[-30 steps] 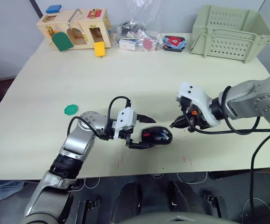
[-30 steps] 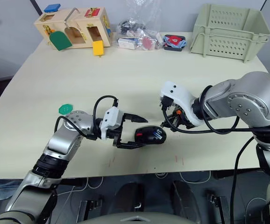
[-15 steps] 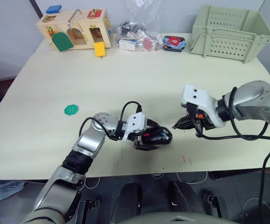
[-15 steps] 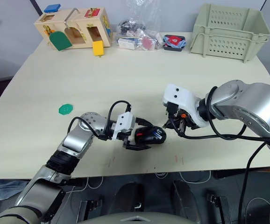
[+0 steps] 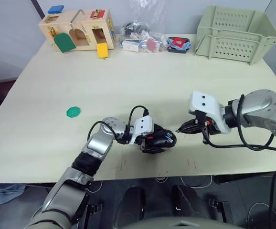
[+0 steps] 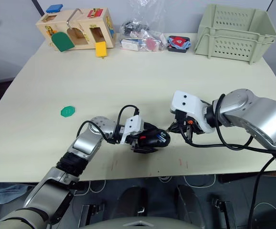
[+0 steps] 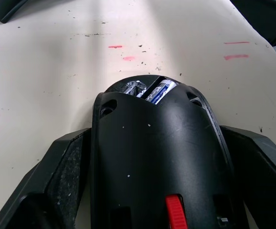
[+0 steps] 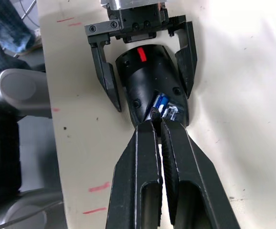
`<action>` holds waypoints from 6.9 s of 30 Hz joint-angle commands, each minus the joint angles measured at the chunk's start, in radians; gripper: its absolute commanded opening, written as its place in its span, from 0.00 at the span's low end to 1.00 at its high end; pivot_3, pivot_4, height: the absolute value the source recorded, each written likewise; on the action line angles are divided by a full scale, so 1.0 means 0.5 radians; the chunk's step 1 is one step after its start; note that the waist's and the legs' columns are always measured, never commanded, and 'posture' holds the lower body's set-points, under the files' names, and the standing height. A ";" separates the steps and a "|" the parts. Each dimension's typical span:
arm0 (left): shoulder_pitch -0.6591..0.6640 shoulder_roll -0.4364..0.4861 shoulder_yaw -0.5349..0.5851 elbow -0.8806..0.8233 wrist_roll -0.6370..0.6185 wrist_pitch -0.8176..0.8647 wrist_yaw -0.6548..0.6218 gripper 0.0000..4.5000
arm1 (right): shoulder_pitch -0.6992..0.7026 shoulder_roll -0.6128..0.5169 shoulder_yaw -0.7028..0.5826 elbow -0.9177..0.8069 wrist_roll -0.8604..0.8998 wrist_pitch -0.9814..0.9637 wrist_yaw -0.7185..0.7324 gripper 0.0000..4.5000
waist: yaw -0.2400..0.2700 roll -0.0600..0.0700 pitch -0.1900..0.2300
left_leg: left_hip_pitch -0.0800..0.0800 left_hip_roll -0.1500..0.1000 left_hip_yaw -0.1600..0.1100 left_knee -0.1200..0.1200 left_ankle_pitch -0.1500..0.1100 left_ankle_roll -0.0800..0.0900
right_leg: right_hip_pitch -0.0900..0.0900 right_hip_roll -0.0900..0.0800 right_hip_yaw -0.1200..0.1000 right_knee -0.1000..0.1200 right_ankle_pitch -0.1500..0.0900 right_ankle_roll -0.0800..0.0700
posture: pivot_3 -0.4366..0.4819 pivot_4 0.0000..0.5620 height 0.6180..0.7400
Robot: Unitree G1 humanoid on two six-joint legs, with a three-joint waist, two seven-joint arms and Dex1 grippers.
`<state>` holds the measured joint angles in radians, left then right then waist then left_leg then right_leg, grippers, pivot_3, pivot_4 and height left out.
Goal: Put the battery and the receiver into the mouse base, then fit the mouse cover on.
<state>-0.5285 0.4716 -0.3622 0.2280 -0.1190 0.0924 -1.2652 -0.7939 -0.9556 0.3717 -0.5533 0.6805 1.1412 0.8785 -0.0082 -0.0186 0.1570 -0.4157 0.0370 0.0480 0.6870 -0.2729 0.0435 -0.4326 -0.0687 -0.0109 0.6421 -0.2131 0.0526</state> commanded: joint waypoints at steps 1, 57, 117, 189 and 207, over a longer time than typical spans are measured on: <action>-0.020 -0.014 0.001 0.002 0.005 -0.017 -0.008 0.98 | 0.028 -0.018 -0.109 -0.059 -0.056 -0.112 0.033 0.00 | 0.002 0.000 0.000 | 0.000 0.000 0.000 0.000 0.000 0.000 | 0.000 0.000 0.000 0.000 0.000 0.000 | 0.48 0.27 1.00; 0.052 0.014 -0.074 -0.254 0.163 0.413 0.222 0.66 | -0.953 0.612 0.613 1.151 1.145 0.947 -1.415 0.00 | -0.003 0.001 -0.001 | 0.001 -0.001 0.000 0.003 0.000 0.000 | 0.001 -0.001 0.000 0.005 0.001 0.000 | 0.48 0.27 1.00; 0.101 0.085 -0.126 -0.385 0.138 0.604 0.213 0.66 | -0.829 0.757 0.643 1.100 1.004 0.947 -1.609 0.00 | -0.015 0.001 -0.004 | 0.002 0.001 -0.001 0.001 0.000 0.000 | 0.001 0.000 0.000 0.004 0.000 -0.001 | 0.48 0.27 1.00; 0.109 0.105 -0.132 -0.406 0.111 0.667 0.196 0.66 | -0.441 0.728 0.266 0.754 1.076 0.947 -1.949 0.00 | -0.018 0.001 -0.017 | 0.003 0.002 -0.001 -0.003 0.000 0.000 | 0.001 0.002 0.000 0.002 0.000 -0.001 | 0.48 0.27 1.00; 0.096 0.112 -0.138 -0.387 0.106 0.652 0.185 0.66 | -0.182 0.788 0.065 0.604 1.028 0.947 -2.042 0.00 | -0.017 0.001 -0.017 | 0.003 0.002 -0.001 -0.003 0.000 0.000 | 0.001 0.002 0.000 0.002 0.000 -0.001 | 0.48 0.27 1.00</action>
<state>-0.5094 0.5081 -0.3962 0.0168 -0.0788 0.3943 -1.1531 -0.8977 -0.5541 0.4119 -0.2388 1.1948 1.6043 -0.1373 -0.0167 -0.0180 0.1486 -0.4142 0.0380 0.0476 0.6853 -0.2729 0.0438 -0.4321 -0.0677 -0.0108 0.6428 -0.2130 0.0521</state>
